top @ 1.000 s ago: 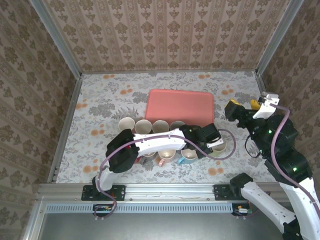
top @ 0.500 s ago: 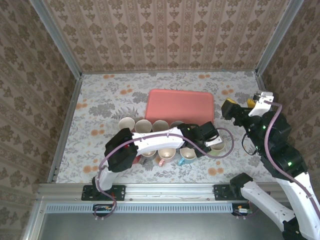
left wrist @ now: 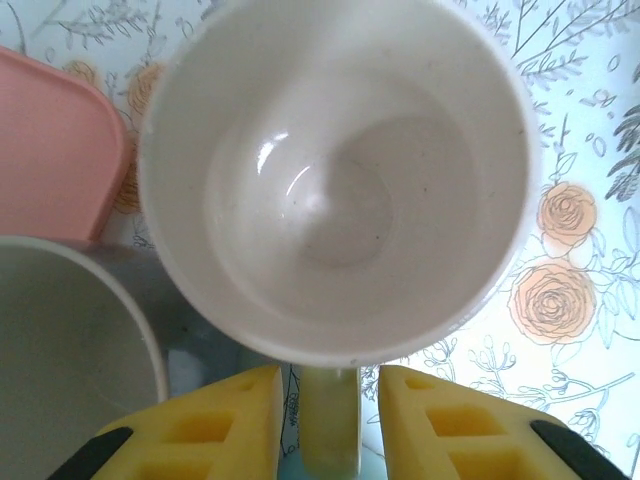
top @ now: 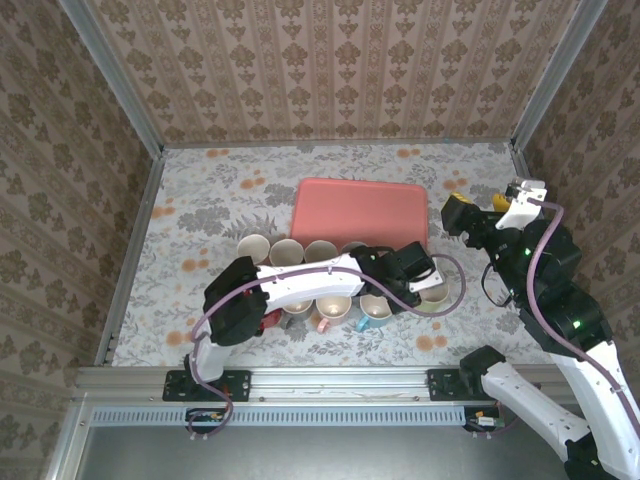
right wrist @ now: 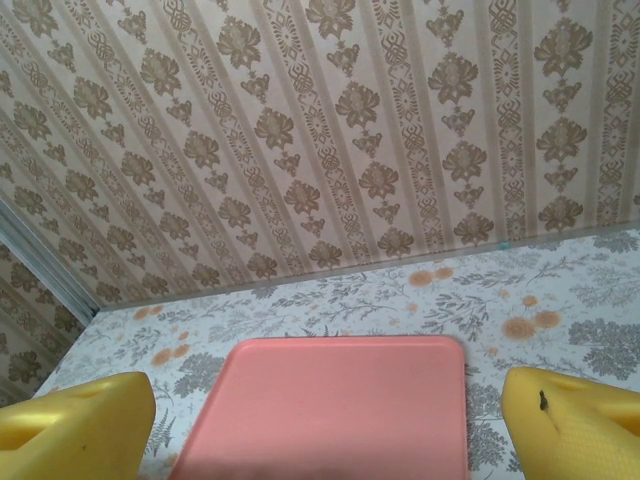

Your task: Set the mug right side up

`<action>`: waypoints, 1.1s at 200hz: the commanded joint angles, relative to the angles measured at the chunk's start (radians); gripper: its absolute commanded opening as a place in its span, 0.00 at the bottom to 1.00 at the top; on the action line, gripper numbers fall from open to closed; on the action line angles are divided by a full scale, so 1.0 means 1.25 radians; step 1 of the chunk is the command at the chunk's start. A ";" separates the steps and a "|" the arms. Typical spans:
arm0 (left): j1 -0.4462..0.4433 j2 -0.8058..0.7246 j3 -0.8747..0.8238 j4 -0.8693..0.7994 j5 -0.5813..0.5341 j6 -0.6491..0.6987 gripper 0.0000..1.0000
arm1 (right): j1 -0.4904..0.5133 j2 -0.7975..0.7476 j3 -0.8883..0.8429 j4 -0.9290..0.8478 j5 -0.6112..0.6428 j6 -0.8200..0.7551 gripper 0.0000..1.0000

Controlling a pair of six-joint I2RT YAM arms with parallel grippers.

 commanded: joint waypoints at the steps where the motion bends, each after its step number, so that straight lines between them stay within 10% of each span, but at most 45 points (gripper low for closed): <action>1: 0.006 -0.069 -0.011 0.011 0.001 -0.001 0.32 | -0.004 0.003 -0.001 0.014 -0.015 0.005 0.91; 62: 0.071 -0.325 -0.145 0.099 -0.039 -0.016 0.44 | -0.004 0.037 -0.023 0.017 -0.089 -0.135 1.00; 77: 0.140 -0.422 -0.223 0.143 -0.033 -0.044 0.60 | -0.004 0.054 -0.027 -0.002 -0.033 -0.169 1.00; 81: 0.167 -0.446 -0.243 0.152 -0.033 -0.047 0.91 | -0.004 0.058 -0.026 -0.020 -0.018 -0.170 1.00; 85: 0.188 -0.469 -0.261 0.159 -0.031 -0.049 0.99 | -0.004 0.062 -0.025 -0.030 -0.009 -0.170 1.00; 150: 0.509 -0.748 -0.539 0.333 -0.386 -0.056 1.00 | -0.004 -0.035 -0.310 0.240 0.070 -0.145 1.00; 190: 0.767 -0.708 -0.637 0.428 -0.244 0.012 1.00 | -0.081 0.070 -0.379 0.379 0.158 -0.153 1.00; 220: 0.849 -0.633 -0.724 0.513 -0.357 0.068 1.00 | -0.195 0.174 -0.432 0.522 0.131 -0.142 1.00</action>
